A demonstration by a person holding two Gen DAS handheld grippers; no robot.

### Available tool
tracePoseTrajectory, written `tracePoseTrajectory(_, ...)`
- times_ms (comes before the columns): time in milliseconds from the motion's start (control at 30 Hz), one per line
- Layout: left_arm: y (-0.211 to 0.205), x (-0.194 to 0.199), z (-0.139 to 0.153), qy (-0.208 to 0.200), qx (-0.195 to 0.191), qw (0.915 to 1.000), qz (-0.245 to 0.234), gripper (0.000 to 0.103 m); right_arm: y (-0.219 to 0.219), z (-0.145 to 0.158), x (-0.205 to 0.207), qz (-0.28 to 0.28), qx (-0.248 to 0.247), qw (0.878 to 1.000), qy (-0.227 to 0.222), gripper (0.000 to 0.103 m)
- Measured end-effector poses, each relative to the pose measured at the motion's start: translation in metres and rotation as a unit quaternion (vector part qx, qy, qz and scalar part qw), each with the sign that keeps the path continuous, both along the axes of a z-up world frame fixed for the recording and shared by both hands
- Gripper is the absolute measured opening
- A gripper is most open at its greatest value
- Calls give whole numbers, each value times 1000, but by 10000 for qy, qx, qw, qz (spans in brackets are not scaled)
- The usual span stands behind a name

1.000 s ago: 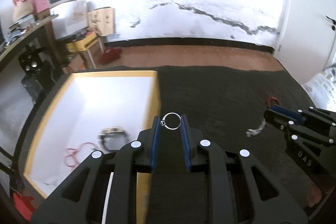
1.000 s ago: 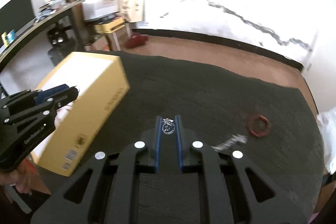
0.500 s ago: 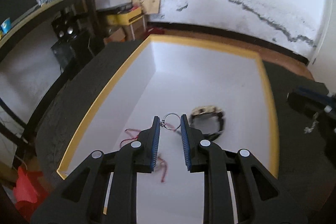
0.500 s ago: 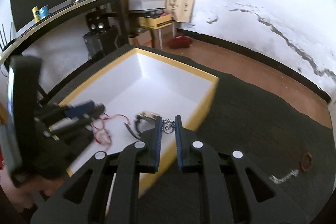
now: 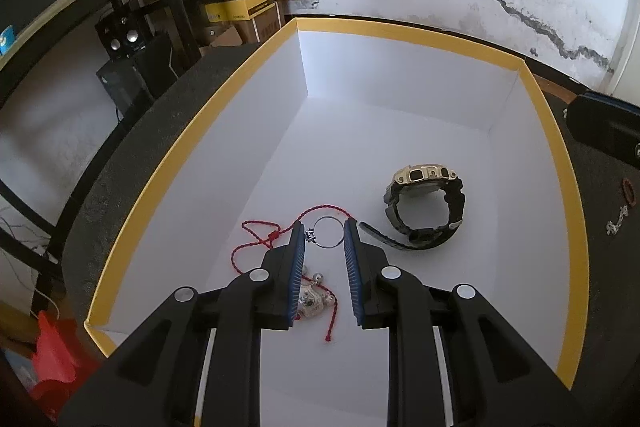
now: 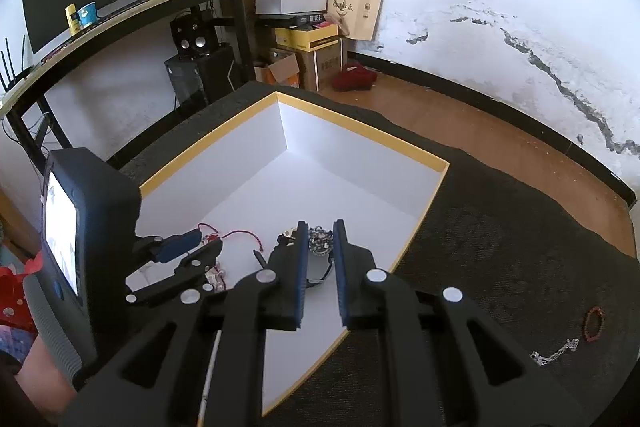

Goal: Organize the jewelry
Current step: 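Open the left gripper to drop the ring while the right gripper lowers the charm into the box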

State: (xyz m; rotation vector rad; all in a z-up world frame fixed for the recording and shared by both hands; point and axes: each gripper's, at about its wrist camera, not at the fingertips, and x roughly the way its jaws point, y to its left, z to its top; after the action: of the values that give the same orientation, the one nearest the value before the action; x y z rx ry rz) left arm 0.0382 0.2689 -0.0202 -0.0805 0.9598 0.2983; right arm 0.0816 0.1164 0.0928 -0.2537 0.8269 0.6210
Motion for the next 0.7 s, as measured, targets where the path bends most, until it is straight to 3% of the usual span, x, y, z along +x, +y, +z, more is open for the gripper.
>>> tracePoseTrajectory(100, 1, -1, 3, -59, -19, 10000, 18, 24, 2, 0, 1, -8, -14, 10000, 7, 13)
tracePoseTrajectory(167, -1, -4, 4, -89, 31, 10000, 3, 47, 3, 1, 2, -2, -28, 10000, -7, 13)
tracePoseTrajectory(200, -3, -6, 6, -119, 124, 9999, 9, 73, 3, 1, 2, 2, -38, 10000, -11, 13)
tracePoseTrajectory(233, -6, -8, 9, -186, 156, 9997, 47, 78, 4, 1, 3, 3, -49, 10000, -5, 13)
tracePoseTrajectory(333, -10, -13, 15, -296, 194, 9994, 18, 84, 7, 0, 5, -1, -72, 10000, 14, 13)
tracePoseTrajectory(500, -9, -16, 15, -267, 58, 9996, 29, 85, 15, -4, 16, 15, -161, 9998, 93, 13)
tracePoseTrajectory(700, -8, -19, 16, -271, -20, 9996, 55, 85, 47, -31, 46, 100, -447, 9974, 551, 13)
